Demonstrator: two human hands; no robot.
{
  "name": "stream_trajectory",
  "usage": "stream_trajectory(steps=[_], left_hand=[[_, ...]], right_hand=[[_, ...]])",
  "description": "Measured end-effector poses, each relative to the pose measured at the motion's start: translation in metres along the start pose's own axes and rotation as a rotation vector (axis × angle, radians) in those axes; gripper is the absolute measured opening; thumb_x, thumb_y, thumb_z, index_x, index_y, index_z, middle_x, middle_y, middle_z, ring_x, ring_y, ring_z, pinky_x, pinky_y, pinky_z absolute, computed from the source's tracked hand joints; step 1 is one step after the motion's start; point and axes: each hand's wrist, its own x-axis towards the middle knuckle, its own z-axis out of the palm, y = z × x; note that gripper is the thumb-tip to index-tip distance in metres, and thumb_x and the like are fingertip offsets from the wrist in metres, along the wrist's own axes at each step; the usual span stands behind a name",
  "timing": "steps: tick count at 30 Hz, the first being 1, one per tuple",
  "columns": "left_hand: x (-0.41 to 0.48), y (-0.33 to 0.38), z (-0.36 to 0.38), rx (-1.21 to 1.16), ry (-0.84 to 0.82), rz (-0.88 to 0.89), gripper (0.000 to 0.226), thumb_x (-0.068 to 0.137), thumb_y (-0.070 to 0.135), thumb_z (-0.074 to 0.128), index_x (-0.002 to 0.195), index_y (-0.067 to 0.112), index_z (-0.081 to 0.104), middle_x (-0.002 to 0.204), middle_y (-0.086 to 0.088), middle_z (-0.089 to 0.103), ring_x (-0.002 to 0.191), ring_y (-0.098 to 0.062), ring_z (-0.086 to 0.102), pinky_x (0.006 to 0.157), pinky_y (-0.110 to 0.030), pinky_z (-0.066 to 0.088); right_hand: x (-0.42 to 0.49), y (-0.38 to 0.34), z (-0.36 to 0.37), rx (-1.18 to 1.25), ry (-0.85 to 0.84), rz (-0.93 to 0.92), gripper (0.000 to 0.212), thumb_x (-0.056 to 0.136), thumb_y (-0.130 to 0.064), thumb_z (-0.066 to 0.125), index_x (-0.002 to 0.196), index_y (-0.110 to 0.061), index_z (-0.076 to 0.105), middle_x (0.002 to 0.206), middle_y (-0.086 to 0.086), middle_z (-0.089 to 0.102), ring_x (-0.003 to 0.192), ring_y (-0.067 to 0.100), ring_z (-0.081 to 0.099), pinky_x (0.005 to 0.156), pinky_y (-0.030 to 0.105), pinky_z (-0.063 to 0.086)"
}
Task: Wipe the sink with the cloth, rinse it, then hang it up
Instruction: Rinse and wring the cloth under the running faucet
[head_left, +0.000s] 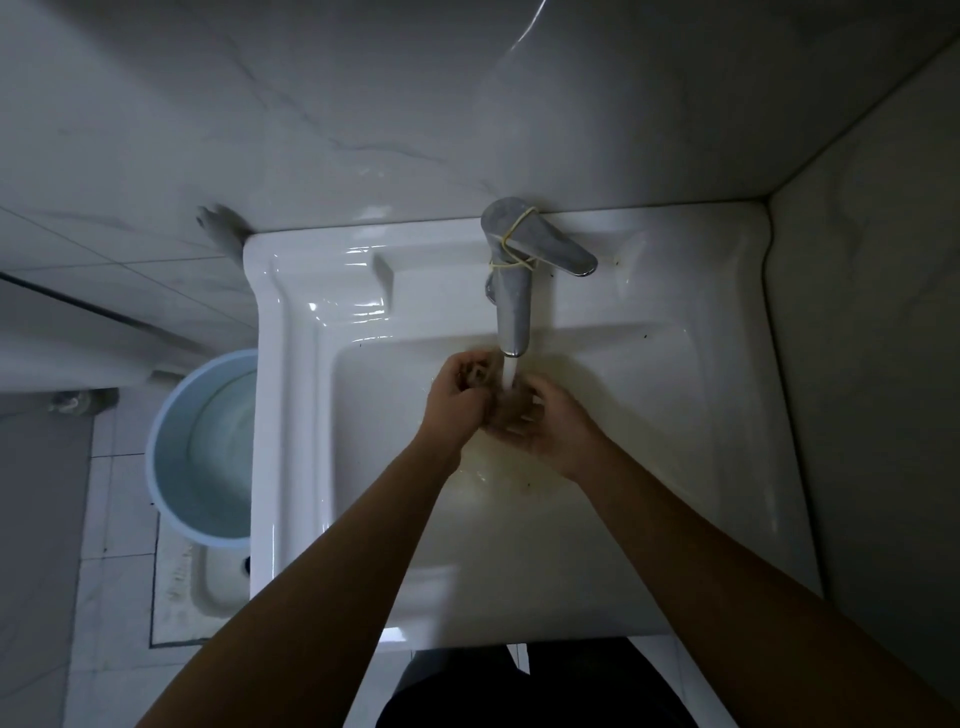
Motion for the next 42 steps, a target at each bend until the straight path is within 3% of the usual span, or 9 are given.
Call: stream_trajectory(steps=[4, 9, 14, 18, 23, 26, 32, 38, 42], left_hand=[[0.003, -0.009, -0.008, 0.009, 0.072, -0.045, 0.035, 0.09, -0.004, 0.054, 0.114, 0.02, 0.062, 0.115, -0.01, 0.066, 0.098, -0.026, 0.066, 0.076, -0.034, 0.06], [0.006, -0.008, -0.007, -0.283, -0.026, -0.404, 0.033, 0.094, 0.026, 0.061, 0.122, 0.008, 0.062, 0.117, -0.018, 0.068, 0.106, -0.032, 0.069, 0.08, -0.044, 0.062], [0.007, -0.005, 0.006, -0.223, -0.021, -0.215, 0.015, 0.098, 0.018, 0.057, 0.1, 0.005, 0.064, 0.087, -0.016, 0.062, 0.079, -0.028, 0.063, 0.067, -0.038, 0.061], [0.011, -0.005, 0.016, -0.028, 0.094, -0.121, 0.026, 0.096, 0.026, 0.055, 0.112, 0.005, 0.059, 0.088, -0.008, 0.062, 0.076, -0.023, 0.061, 0.061, -0.037, 0.057], [0.012, -0.01, 0.013, 0.1, 0.123, 0.0, 0.039, 0.102, 0.039, 0.051, 0.083, 0.008, 0.066, 0.065, -0.001, 0.053, 0.053, -0.01, 0.047, 0.045, -0.022, 0.037], [0.01, -0.009, 0.016, 0.053, 0.131, 0.003, 0.038, 0.099, 0.032, 0.052, 0.074, 0.008, 0.065, 0.062, -0.007, 0.053, 0.057, -0.018, 0.049, 0.05, -0.025, 0.04], [0.008, -0.007, 0.017, 0.073, 0.153, -0.014, 0.036, 0.104, 0.023, 0.046, 0.084, 0.003, 0.068, 0.065, -0.005, 0.057, 0.054, -0.016, 0.054, 0.042, -0.02, 0.039], [0.012, -0.002, -0.002, -0.152, 0.054, -0.288, 0.04, 0.096, 0.05, 0.058, 0.115, 0.015, 0.063, 0.111, -0.011, 0.069, 0.101, -0.029, 0.069, 0.069, -0.038, 0.062], [0.006, 0.001, -0.011, -0.258, -0.134, -0.314, 0.03, 0.098, 0.03, 0.059, 0.115, 0.007, 0.067, 0.114, -0.016, 0.073, 0.102, -0.031, 0.072, 0.089, -0.047, 0.061]], right_hand=[[0.007, -0.005, 0.003, -0.156, 0.124, -0.149, 0.023, 0.08, -0.004, 0.063, 0.101, -0.012, 0.072, 0.106, 0.016, 0.074, 0.096, 0.033, 0.072, 0.08, 0.046, 0.061], [0.006, -0.013, 0.002, -0.072, 0.006, -0.171, 0.044, 0.077, -0.002, 0.05, 0.119, 0.0, 0.065, 0.113, 0.022, 0.069, 0.098, 0.034, 0.065, 0.078, 0.039, 0.053], [0.01, -0.017, 0.002, -0.373, 0.168, -0.304, 0.021, 0.083, -0.024, 0.064, 0.099, -0.014, 0.073, 0.098, 0.009, 0.074, 0.091, 0.024, 0.07, 0.082, 0.039, 0.056], [0.009, -0.008, 0.015, -0.673, 0.175, -0.395, 0.025, 0.098, -0.028, 0.049, 0.09, -0.008, 0.061, 0.087, 0.016, 0.064, 0.074, 0.02, 0.057, 0.067, 0.031, 0.045], [0.018, -0.013, 0.029, -0.56, 0.243, -0.257, 0.029, 0.096, -0.042, 0.056, 0.087, -0.019, 0.071, 0.083, 0.002, 0.076, 0.067, 0.015, 0.073, 0.063, 0.028, 0.059], [0.024, -0.013, 0.032, -0.501, 0.274, -0.206, 0.034, 0.101, -0.034, 0.052, 0.076, -0.014, 0.062, 0.056, -0.003, 0.069, 0.055, 0.016, 0.066, 0.046, 0.014, 0.05], [0.003, -0.022, 0.035, -0.691, 0.304, -0.461, 0.041, 0.103, -0.032, 0.048, 0.124, 0.003, 0.055, 0.111, 0.017, 0.062, 0.103, 0.029, 0.058, 0.081, 0.029, 0.042], [-0.004, -0.021, 0.027, -0.648, 0.154, -0.368, 0.021, 0.103, -0.025, 0.041, 0.106, -0.022, 0.061, 0.103, 0.009, 0.065, 0.084, 0.023, 0.063, 0.063, 0.027, 0.048], [-0.009, -0.017, 0.012, -0.56, 0.057, -0.357, 0.014, 0.09, -0.011, 0.062, 0.1, -0.011, 0.071, 0.095, 0.008, 0.071, 0.078, 0.018, 0.066, 0.055, 0.019, 0.052]])
